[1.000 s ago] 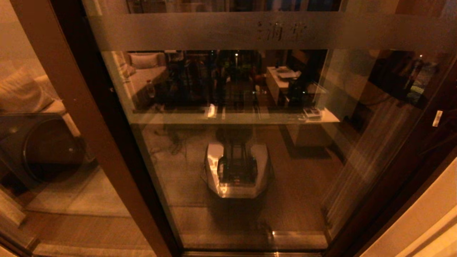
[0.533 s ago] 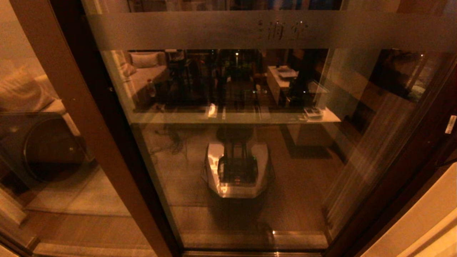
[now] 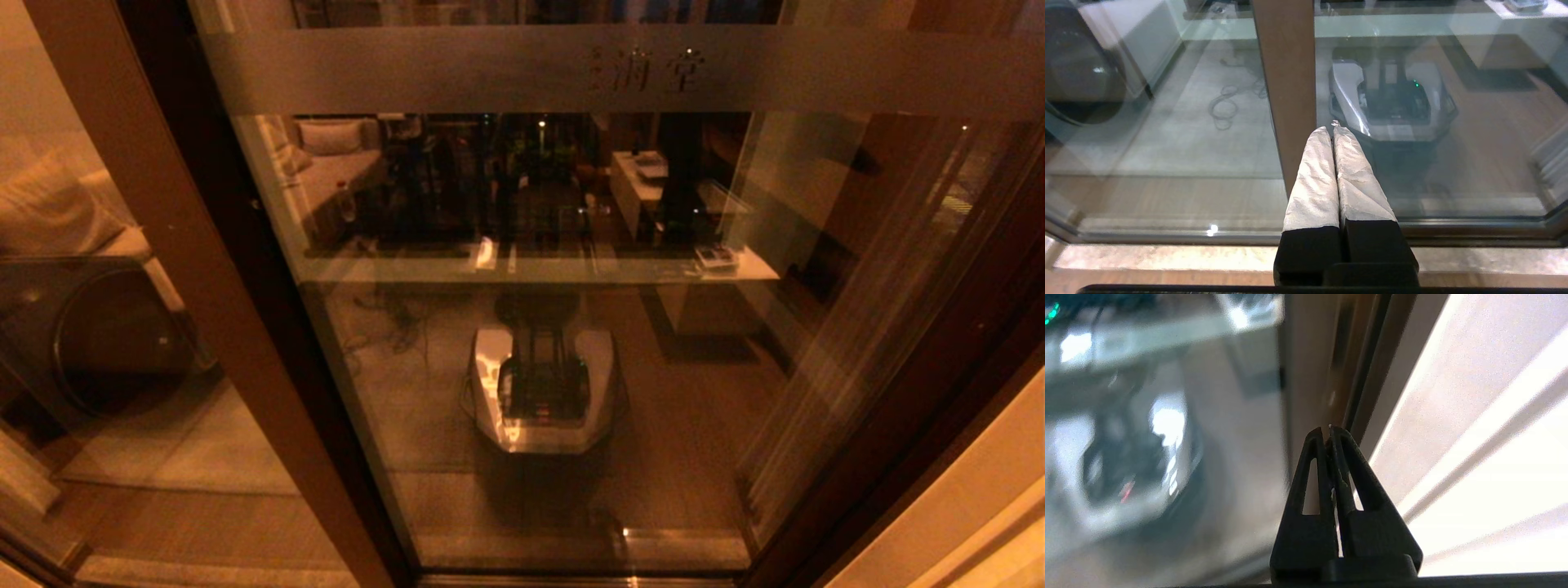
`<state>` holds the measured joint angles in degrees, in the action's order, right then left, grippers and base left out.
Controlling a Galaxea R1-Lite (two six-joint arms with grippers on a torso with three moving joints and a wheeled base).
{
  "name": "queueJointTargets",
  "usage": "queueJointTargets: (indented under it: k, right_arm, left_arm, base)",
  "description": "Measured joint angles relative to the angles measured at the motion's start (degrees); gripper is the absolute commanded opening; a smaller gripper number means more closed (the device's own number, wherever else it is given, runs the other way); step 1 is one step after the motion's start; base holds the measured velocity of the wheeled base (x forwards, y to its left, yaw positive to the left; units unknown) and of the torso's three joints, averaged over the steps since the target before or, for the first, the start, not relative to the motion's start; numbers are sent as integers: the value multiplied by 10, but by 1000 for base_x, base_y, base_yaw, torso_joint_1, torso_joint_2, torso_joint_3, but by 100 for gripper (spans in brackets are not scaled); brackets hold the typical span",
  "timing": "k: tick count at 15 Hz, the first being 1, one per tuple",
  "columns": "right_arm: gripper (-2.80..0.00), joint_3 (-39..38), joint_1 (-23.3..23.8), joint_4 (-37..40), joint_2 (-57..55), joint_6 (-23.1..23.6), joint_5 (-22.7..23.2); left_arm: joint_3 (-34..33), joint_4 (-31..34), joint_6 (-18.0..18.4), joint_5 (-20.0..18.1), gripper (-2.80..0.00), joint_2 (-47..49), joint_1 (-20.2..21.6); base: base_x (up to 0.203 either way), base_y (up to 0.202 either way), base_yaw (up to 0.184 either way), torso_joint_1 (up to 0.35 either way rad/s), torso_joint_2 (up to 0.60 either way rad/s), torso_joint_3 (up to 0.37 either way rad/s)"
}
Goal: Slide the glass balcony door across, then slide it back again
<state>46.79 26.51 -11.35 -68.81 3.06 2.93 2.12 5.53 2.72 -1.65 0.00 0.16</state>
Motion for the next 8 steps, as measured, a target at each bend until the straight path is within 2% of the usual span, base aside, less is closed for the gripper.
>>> queueJointTargets:
  k: [2,4,5,8]
  right_arm:
    - [-280,1,0,28,30,1,9]
    - [-280,1,0,57,47,-1,45]
    - [-280,2,3,69,54,-1,79]
    - [-280,-4,27,122,103,-1,225]
  left_arm:
    - [0,0,0,0,-280,0,0]
    - [0,0,0,0,-280,0,0]
    - [0,0,0,0,-280,0,0]
    - [0,0,0,0,-280,0,0]
  base:
    - [0,0,0,0,0,0]
    - [0,0,0,0,0,0]
    - [0,0,0,0,0,0]
    - [0,0,0,0,0,0]
